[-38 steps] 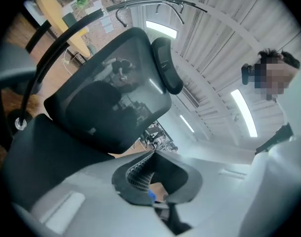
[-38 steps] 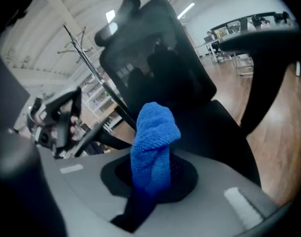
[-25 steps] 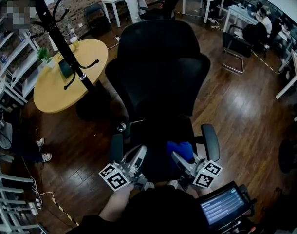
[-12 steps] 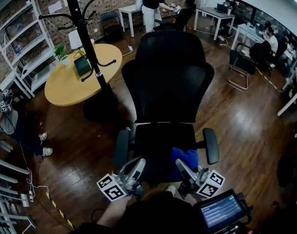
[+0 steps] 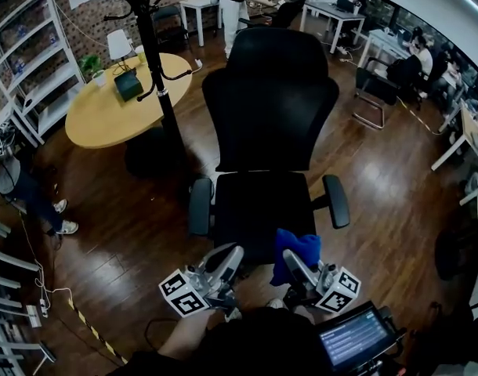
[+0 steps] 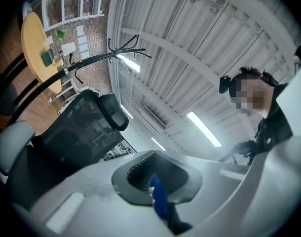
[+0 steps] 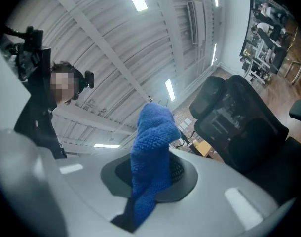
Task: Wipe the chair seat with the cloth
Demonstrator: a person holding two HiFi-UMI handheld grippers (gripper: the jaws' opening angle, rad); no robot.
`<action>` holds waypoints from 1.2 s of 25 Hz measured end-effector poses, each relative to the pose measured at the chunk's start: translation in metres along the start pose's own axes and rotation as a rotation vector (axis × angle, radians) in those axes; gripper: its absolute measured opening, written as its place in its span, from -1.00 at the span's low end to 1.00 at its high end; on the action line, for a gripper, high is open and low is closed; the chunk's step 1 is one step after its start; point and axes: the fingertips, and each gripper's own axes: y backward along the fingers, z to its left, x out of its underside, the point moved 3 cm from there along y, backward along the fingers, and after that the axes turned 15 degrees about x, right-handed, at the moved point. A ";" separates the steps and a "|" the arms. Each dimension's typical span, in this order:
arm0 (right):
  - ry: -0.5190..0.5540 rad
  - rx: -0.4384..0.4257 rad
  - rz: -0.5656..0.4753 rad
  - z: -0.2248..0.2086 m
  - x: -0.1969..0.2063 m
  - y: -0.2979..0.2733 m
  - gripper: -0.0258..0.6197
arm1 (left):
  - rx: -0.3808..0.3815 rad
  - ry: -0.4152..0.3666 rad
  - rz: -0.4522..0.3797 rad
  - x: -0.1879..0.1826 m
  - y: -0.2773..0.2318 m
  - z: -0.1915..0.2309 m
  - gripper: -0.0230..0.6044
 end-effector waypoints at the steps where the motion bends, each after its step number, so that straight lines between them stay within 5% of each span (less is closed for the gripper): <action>1: -0.002 -0.009 0.000 0.003 0.001 0.003 -0.77 | -0.005 0.000 0.003 0.002 0.003 -0.005 -0.95; 6: 0.022 -0.044 -0.011 0.011 -0.015 0.023 -0.77 | -0.031 -0.010 -0.013 0.011 -0.004 -0.020 -0.95; 16: 0.045 -0.042 -0.074 0.002 -0.030 0.058 -0.77 | 0.034 -0.005 0.040 0.041 -0.047 -0.032 -0.95; 30: 0.062 -0.057 -0.038 0.001 -0.029 0.043 -0.77 | 0.029 -0.028 0.050 0.037 -0.052 -0.028 -0.95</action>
